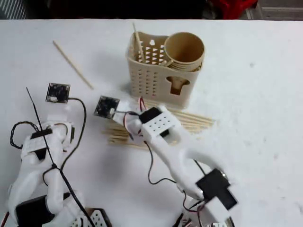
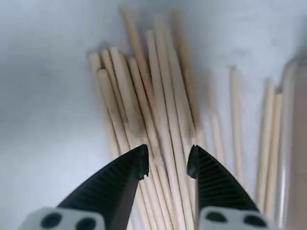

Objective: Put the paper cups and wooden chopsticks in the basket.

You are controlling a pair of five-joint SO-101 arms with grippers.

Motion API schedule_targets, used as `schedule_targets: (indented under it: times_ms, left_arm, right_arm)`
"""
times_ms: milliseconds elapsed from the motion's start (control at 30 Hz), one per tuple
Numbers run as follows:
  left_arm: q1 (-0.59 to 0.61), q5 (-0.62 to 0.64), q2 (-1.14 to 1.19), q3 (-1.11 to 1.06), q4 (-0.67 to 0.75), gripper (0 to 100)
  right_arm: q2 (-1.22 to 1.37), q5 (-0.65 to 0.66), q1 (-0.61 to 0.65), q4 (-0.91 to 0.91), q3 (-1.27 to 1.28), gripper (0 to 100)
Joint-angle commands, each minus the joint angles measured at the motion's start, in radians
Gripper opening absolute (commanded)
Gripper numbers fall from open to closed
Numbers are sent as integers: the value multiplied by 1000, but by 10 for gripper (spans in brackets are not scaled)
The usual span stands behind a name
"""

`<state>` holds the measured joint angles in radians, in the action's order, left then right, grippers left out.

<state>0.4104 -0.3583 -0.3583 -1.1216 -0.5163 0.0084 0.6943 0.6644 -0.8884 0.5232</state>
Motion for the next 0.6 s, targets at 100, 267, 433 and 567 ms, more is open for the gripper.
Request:
schedule_targets:
  times_ms: [100, 267, 433, 567]
  left_arm:
    - [-24, -12, -24, 2, 23, 98]
    - [-24, -12, -24, 2, 23, 98]
    - [-24, -12, -24, 2, 23, 98]
    - [-24, -12, -24, 2, 23, 98]
  right_arm:
    - [44, 14, 5, 65, 5, 138]
    - [91, 14, 5, 97, 6, 137]
    - [120, 12, 5, 110, 2, 76]
    - [96, 6, 5, 102, 5, 16]
